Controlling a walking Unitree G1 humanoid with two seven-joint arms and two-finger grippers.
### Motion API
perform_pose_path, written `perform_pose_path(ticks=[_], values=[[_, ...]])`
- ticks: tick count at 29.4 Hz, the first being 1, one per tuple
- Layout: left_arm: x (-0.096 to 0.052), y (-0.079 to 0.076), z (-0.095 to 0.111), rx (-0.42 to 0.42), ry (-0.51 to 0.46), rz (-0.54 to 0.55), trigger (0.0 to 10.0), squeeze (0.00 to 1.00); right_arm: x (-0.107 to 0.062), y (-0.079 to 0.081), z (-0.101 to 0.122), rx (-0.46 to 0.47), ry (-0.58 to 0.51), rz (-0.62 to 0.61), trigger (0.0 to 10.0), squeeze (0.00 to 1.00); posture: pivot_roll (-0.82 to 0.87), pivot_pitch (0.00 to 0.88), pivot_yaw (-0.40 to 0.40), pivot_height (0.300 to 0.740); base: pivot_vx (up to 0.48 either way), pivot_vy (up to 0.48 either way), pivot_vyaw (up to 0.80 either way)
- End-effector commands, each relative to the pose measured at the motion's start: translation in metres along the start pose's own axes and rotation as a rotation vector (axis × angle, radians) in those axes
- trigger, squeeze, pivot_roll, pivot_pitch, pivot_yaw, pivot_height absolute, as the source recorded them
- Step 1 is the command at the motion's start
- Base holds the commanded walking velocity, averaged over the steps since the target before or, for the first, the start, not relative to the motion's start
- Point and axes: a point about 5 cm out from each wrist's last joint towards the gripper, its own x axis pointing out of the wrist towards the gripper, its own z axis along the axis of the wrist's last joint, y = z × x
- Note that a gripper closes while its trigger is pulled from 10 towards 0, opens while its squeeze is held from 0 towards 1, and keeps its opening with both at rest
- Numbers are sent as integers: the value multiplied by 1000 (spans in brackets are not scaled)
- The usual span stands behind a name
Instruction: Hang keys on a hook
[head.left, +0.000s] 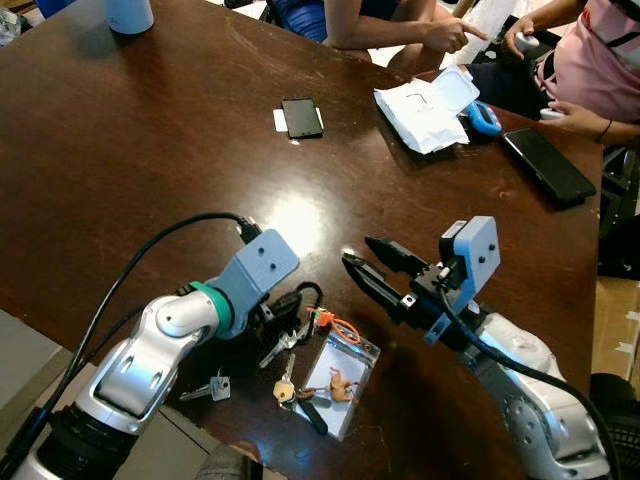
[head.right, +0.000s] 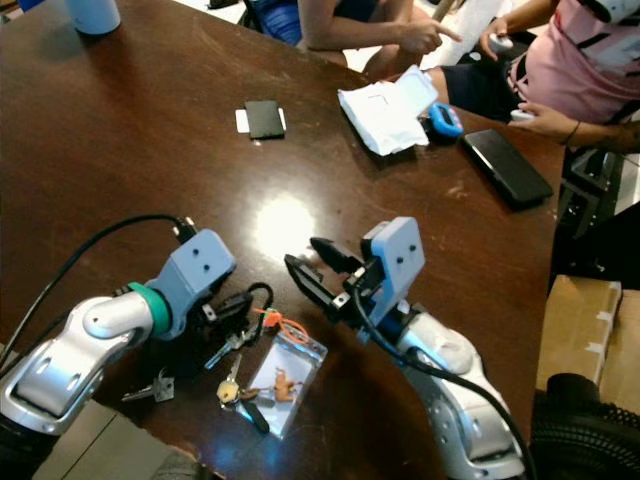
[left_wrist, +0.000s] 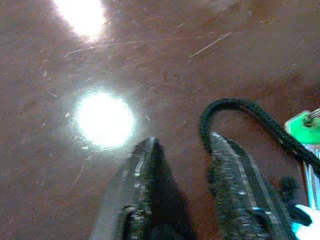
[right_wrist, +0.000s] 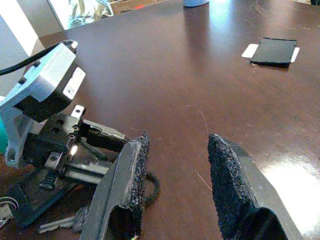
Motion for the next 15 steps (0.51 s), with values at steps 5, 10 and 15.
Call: perform_pose_path(ticks=[5,10,15], values=[[1,-1,-14,-24,60,15,0,0,-4,0,-1,1,5,-9,10000,0,-38,202,28,740,0,0,0],[0,0,-14,-28,56,22,0,0,-4,0,-1,1,5,-9,10000,0,-39,201,27,740,0,0,0],[1,1,-12,-34,49,30,0,0,-4,0,-1,1,5,-10,10000,0,-39,202,27,740,0,0,0]])
